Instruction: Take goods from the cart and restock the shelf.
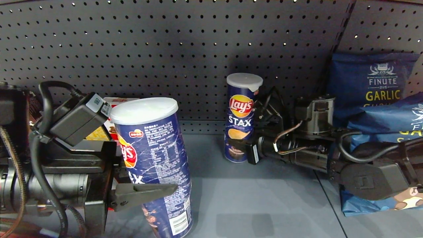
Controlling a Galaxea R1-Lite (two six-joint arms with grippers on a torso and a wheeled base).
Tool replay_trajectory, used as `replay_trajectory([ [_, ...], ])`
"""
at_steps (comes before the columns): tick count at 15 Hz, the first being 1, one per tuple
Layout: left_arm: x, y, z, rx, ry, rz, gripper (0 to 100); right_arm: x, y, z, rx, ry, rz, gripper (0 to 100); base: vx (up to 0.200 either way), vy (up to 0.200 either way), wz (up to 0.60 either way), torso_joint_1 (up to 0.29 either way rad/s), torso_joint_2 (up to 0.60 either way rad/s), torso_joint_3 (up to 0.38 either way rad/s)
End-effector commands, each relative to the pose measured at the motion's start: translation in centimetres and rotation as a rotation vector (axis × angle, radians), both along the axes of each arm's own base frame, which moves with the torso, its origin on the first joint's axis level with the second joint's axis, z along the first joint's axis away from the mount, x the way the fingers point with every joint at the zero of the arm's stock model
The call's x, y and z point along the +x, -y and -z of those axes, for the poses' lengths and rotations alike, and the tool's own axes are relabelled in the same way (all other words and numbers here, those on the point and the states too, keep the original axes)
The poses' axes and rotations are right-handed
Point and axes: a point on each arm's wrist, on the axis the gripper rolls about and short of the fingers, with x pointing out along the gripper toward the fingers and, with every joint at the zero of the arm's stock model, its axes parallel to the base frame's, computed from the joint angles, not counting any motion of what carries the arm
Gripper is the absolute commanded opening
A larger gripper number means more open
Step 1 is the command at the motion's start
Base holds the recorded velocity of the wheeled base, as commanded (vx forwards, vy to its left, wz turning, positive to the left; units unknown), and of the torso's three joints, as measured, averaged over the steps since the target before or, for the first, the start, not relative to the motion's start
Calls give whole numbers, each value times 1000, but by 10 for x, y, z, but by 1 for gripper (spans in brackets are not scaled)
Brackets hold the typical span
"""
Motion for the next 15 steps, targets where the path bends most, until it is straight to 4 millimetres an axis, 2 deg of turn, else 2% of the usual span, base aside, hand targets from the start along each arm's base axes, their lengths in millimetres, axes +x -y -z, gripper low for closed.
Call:
replay_trajectory([
  [1, 2, 1, -3, -5, 6, 2, 0, -24, 13, -21, 35, 42, -15, 0, 0, 0, 0, 0, 0, 0],
  [3, 10, 5, -7, -9, 15, 2, 0, -39, 20, -28, 47, 56, -30, 0, 0, 0, 0, 0, 0, 0],
  [5, 22, 10, -20, -23, 43, 0, 0, -63, 25, -31, 54, 55, -69, 0, 0, 0, 0, 0, 0, 0],
  [6, 22, 10, -20, -23, 43, 0, 0, -63, 25, -31, 54, 55, -69, 0, 0, 0, 0, 0, 0, 0],
  [7, 26, 13, -23, -26, 49, -2, 0, -78, 28, -30, 58, 47, -97, 0, 0, 0, 0, 0, 0, 0],
  [10, 29, 14, -21, -20, 42, -4, 0, -103, 33, -14, 25, 3, -145, 0, 0, 0, 0, 0, 0, 0],
  [15, 31, 15, -20, -17, 37, -6, 0, -124, 26, 5, -1, -19, -213, 0, 0, 0, 0, 0, 0, 0],
])
